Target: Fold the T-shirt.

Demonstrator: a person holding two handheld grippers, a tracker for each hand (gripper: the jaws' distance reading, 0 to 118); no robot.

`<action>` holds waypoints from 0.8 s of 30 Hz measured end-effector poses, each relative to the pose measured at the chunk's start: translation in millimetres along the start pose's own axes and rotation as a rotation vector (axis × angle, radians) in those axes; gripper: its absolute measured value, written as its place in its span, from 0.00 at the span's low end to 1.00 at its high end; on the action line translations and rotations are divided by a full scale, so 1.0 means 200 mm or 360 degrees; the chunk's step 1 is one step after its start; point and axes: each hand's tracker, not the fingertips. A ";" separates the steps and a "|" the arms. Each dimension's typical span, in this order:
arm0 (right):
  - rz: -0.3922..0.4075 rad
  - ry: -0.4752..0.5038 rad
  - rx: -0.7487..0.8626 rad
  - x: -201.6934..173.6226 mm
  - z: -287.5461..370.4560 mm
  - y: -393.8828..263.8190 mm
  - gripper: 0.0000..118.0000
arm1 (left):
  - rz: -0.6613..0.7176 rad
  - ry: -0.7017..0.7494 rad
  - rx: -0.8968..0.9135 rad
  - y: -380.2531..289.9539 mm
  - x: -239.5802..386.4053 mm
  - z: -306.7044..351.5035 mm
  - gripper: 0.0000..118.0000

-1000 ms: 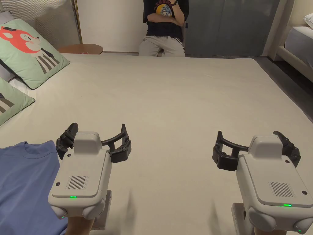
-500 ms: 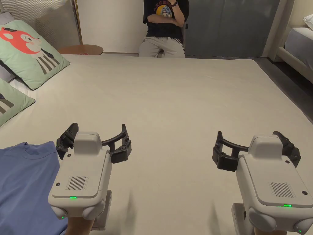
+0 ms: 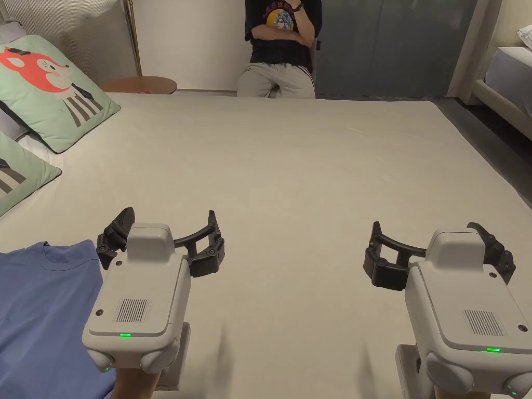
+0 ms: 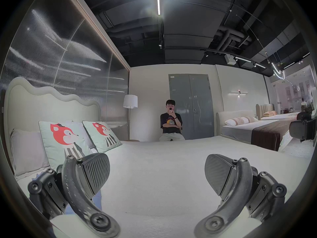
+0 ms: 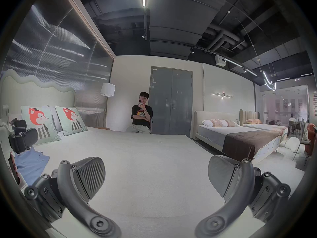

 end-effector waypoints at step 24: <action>0.0029 -0.0003 -0.0003 -0.01 0.00 0.01 1.00 | -0.0026 -0.0007 0.0003 0.02 0.00 0.00 0.93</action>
